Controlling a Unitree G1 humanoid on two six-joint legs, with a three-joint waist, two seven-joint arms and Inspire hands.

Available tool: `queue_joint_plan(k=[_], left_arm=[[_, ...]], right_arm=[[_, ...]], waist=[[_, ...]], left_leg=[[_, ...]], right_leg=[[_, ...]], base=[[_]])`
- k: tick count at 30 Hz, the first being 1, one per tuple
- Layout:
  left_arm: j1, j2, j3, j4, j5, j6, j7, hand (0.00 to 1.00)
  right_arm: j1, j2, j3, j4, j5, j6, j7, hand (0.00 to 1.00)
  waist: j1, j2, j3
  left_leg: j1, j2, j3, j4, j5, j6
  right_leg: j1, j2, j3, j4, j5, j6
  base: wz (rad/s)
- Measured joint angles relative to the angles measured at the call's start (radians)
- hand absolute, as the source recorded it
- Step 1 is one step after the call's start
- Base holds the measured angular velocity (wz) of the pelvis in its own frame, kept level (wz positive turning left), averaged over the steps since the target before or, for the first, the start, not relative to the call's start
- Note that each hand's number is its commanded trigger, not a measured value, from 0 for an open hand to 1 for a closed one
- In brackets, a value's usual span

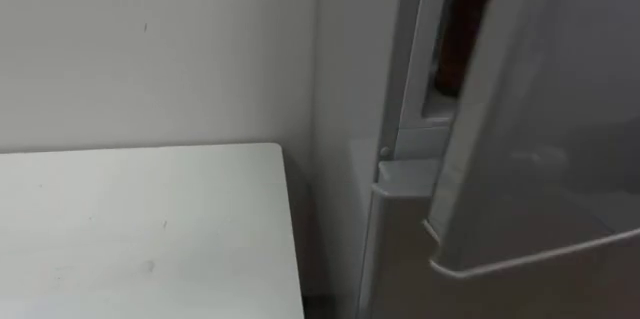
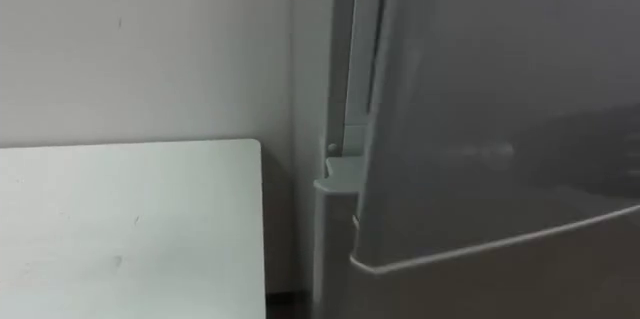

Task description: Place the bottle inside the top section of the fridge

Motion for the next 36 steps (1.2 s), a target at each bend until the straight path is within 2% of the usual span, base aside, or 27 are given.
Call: queue_joint_plan(k=[6,12,17,20,26,36], left_arm=[[-0.002,0.000,-0.002,0.007,0.000,0.000,-0.001,0.00],[-0.009,0.000,-0.004,-0.005,-0.001,0.000,-0.001,0.00],[-0.008,0.000,-0.004,-0.007,0.000,0.000,0.000,0.00],[-0.009,0.000,-0.004,-0.009,0.000,0.000,0.003,0.00],[-0.029,-0.001,-0.004,0.010,0.004,0.000,0.005,0.00],[-0.036,-0.005,-0.007,0.036,0.009,0.006,0.004,0.00]], right_arm=[[-0.014,0.000,0.004,0.000,-0.004,0.000,0.034,0.00],[-0.015,0.001,0.069,0.000,-0.032,0.000,0.051,0.00],[-0.016,0.015,0.079,-0.014,-0.032,0.000,0.078,0.00],[-0.018,0.020,0.107,-0.038,-0.032,0.000,0.085,0.00],[-0.085,0.027,0.120,-0.043,-0.041,0.001,0.084,0.00],[-0.111,0.028,0.134,-0.042,-0.083,0.002,0.087,0.00]], waist=[[0.004,-0.003,-0.0010],[0.025,0.000,-0.0021],[0.046,0.003,-0.0037],[0.048,0.005,-0.0047],[0.047,0.005,-0.0006],[0.048,0.011,-0.0025]], left_leg=[[0.010,0.000,0.000,0.000,0.000,0.000],[0.010,0.001,-0.001,0.003,0.000,0.000],[0.009,0.001,-0.002,0.004,0.000,0.000],[0.006,0.001,-0.002,0.011,0.000,0.000],[0.002,0.001,-0.002,0.019,0.000,0.000],[-0.008,0.004,-0.005,0.015,0.000,0.000]], right_leg=[[0.017,0.001,-0.001,-0.015,0.000,0.000],[0.015,0.001,0.001,-0.013,0.000,0.000],[0.014,0.001,-0.001,-0.012,0.000,0.000],[0.014,0.000,-0.001,-0.007,0.000,0.000],[0.010,-0.003,-0.003,0.003,0.000,-0.001],[0.000,-0.002,-0.011,0.005,0.004,-0.003]], base=[[0.03],[-0.01],[0.00],[0.00],[0.01],[0.02]])
